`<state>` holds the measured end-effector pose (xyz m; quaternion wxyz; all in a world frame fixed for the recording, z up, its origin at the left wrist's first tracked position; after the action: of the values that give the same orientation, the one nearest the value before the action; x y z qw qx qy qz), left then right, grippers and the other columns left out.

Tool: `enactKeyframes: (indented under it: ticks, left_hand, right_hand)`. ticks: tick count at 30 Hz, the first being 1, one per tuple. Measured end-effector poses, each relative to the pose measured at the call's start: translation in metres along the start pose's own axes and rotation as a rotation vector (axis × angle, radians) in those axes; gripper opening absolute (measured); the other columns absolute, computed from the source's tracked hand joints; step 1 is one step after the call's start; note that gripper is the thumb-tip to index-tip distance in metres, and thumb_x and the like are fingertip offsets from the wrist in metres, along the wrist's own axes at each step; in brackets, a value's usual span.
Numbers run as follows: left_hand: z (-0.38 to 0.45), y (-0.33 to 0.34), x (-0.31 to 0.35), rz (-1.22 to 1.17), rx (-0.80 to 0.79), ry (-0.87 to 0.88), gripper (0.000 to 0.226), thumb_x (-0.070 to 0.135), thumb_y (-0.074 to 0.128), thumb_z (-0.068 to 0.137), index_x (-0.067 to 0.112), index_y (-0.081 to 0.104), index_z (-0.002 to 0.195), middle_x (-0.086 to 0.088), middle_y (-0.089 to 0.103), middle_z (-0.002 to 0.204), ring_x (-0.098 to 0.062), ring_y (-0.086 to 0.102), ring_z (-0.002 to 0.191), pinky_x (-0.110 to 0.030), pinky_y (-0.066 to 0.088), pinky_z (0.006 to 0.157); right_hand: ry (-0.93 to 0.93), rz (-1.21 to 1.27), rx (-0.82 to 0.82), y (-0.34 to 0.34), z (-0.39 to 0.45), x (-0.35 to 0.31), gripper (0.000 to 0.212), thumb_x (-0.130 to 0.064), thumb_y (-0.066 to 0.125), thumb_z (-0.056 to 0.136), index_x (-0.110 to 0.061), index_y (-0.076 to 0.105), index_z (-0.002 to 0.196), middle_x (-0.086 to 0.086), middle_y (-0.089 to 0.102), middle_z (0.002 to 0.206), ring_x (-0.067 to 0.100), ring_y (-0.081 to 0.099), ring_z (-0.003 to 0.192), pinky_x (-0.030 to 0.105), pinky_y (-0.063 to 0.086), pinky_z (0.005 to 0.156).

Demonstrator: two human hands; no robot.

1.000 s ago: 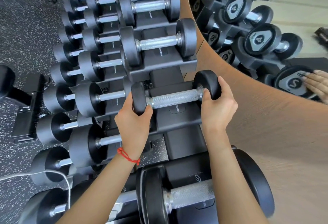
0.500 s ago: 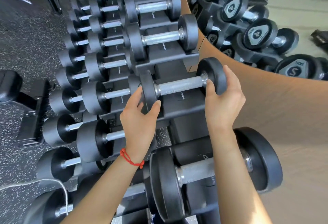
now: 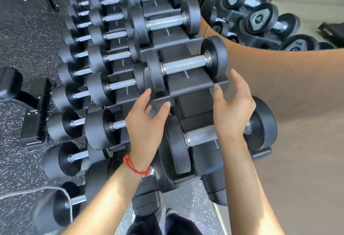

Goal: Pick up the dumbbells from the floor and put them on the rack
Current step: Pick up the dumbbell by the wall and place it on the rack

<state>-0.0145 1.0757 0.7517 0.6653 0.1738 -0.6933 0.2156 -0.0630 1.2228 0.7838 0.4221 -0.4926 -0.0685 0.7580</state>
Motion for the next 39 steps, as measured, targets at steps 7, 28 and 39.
enactKeyframes:
  ticks: [7, 28, 39]
  left_hand:
    - [-0.039, -0.005, -0.008, -0.016, 0.018, -0.061, 0.056, 0.026, 0.07, 0.078, 0.018, 0.051, 0.13, 0.004, 0.054, 0.133, -0.002, 0.05, 0.113, -0.014, 0.04, 0.093]
    - [-0.103, 0.018, -0.013, 0.212, 0.144, 0.09, 0.032, 0.025, 0.069, 0.078, 0.017, 0.065, 0.109, -0.005, 0.07, 0.076, -0.025, 0.06, 0.072, -0.034, 0.05, 0.073]
    - [-0.104, 0.023, -0.016, 0.148, 0.185, 0.083, 0.046, 0.032, 0.062, 0.073, 0.015, 0.062, 0.116, -0.016, 0.07, 0.078, -0.015, 0.045, 0.066, -0.037, 0.05, 0.076]
  right_hand:
    - [-0.001, 0.037, -0.058, -0.025, -0.016, 0.008, 0.043, -0.01, 0.06, 0.086, -0.006, 0.05, 0.128, 0.007, 0.054, 0.133, 0.018, 0.047, 0.125, -0.009, 0.016, 0.089]
    - [-0.119, 0.036, -0.049, -0.076, -0.029, 0.058, 0.041, 0.007, 0.053, 0.081, 0.001, 0.054, 0.122, 0.014, 0.054, 0.131, 0.029, 0.048, 0.124, 0.009, 0.022, 0.1]
    - [-0.162, 0.061, -0.089, -0.079, -0.025, 0.067, 0.04, 0.006, 0.054, 0.081, 0.0, 0.055, 0.121, 0.014, 0.056, 0.129, 0.028, 0.051, 0.12, 0.009, 0.026, 0.101]
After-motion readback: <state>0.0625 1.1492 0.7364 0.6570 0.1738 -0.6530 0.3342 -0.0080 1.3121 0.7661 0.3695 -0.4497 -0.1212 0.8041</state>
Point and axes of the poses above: each hand's wrist, its own z-axis towards the middle knuckle, its own y-axis out of the palm, x = y × z, the point moved 1 cm from there along z, towards the middle knuckle
